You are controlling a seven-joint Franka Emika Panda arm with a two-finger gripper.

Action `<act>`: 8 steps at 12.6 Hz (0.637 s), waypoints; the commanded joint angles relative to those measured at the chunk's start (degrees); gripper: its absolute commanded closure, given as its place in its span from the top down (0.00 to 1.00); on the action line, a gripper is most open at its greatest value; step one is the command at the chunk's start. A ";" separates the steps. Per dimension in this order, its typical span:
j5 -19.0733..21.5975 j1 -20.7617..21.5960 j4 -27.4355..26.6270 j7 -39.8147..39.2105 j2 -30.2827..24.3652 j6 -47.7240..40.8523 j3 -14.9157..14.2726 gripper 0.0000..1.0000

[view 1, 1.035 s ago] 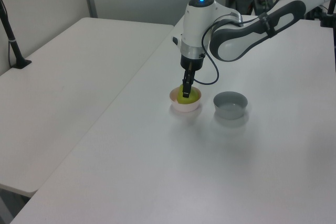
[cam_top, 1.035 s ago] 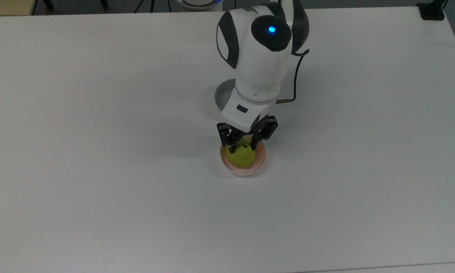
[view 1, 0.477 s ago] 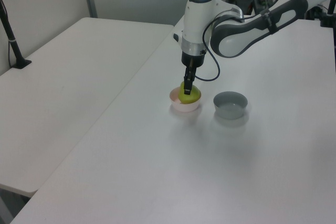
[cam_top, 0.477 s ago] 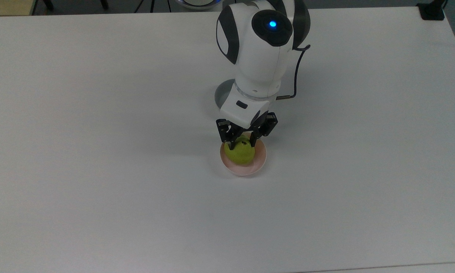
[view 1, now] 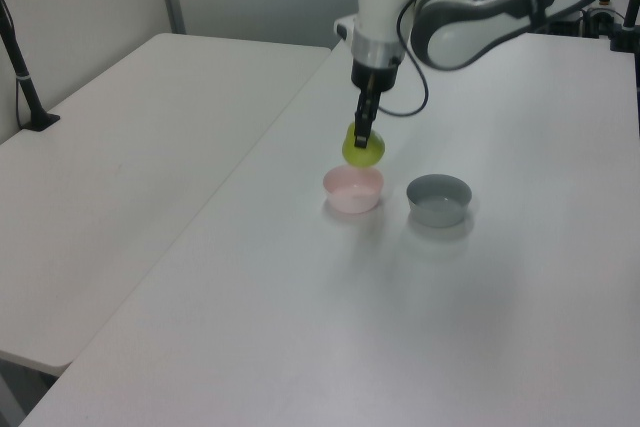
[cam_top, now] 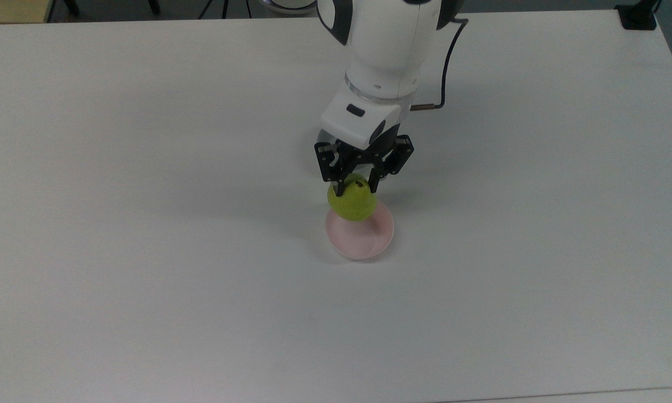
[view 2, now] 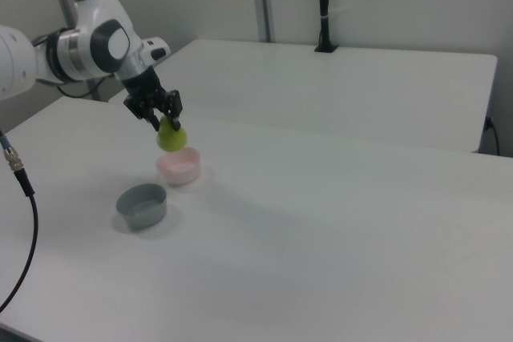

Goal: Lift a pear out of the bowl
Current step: 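Lift the pear out of the pink bowl and carry it away from the bowls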

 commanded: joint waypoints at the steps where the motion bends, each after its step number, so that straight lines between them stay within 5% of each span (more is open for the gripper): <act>1: 0.89 -0.45 0.38 -0.62 -3.70 -4.69 -0.85 0.29; 8: 2.55 -13.44 0.56 -13.09 -3.79 -2.17 -1.37 0.29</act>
